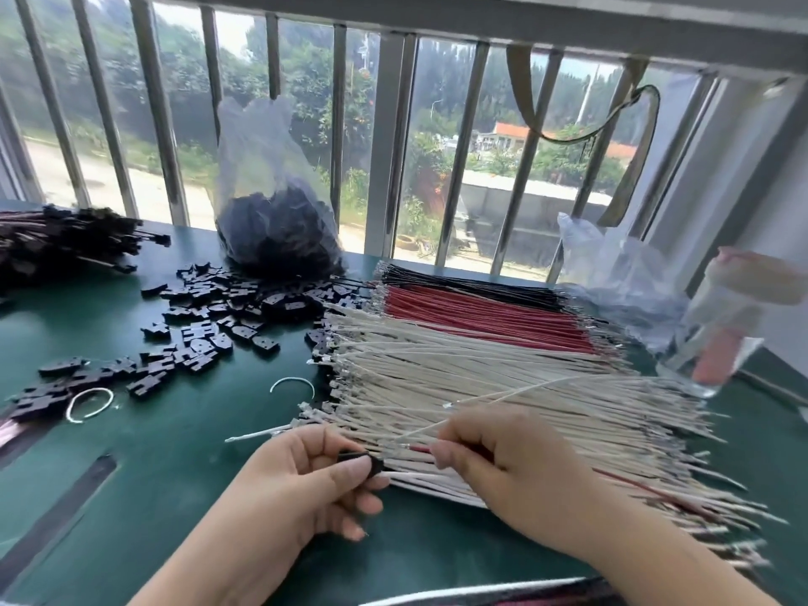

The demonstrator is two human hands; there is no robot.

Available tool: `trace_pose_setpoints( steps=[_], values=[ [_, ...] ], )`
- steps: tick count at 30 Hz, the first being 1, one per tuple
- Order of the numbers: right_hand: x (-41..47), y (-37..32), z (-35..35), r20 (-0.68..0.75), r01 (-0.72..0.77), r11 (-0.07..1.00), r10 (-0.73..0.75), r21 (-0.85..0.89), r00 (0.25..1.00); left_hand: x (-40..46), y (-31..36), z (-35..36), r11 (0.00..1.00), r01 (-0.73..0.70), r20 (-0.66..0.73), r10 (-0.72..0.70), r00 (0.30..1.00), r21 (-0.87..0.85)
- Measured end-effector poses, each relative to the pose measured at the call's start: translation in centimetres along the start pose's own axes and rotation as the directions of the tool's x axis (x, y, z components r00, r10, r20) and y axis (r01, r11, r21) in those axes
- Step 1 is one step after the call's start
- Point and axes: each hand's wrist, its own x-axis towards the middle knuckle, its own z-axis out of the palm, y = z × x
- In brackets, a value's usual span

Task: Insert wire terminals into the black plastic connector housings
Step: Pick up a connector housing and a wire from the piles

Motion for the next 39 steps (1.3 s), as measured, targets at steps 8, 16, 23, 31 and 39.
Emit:
trace_pose_setpoints(
  steps=[8, 16, 23, 31, 39],
  values=[
    [-0.1, 0.0, -0.1, 0.066, 0.079, 0.997, -0.079, 0.011, 0.995, -0.1, -0.1, -0.2, 1.000, 0.002, 0.030, -0.003, 1.000, 0.029],
    [0.0, 0.2, 0.2, 0.138, 0.049, 0.997, -0.041, -0.055, 0.990, -0.1, -0.2, -0.3, 0.998, 0.000, 0.044, -0.003, 0.999, 0.065],
    [-0.4, -0.2, -0.2, 0.147, 0.119, 0.964, -0.085, -0.239, 0.985, 0.2, -0.4, -0.1, 0.990, 0.012, 0.014, -0.014, 1.000, 0.141],
    [-0.6, -0.8, -0.5, 0.139, 0.222, 0.888, -0.181, -0.402, 0.974, 0.3, -0.3, -0.1, 0.989, 0.039, 0.011, -0.041, 0.999, 0.143],
    [-0.6, -0.9, 0.1, 0.077, 0.199, 0.925, -0.184, -0.325, 0.980, 0.0, -0.2, -0.1, 0.988, 0.044, -0.008, -0.043, 0.999, 0.147]
  ],
)
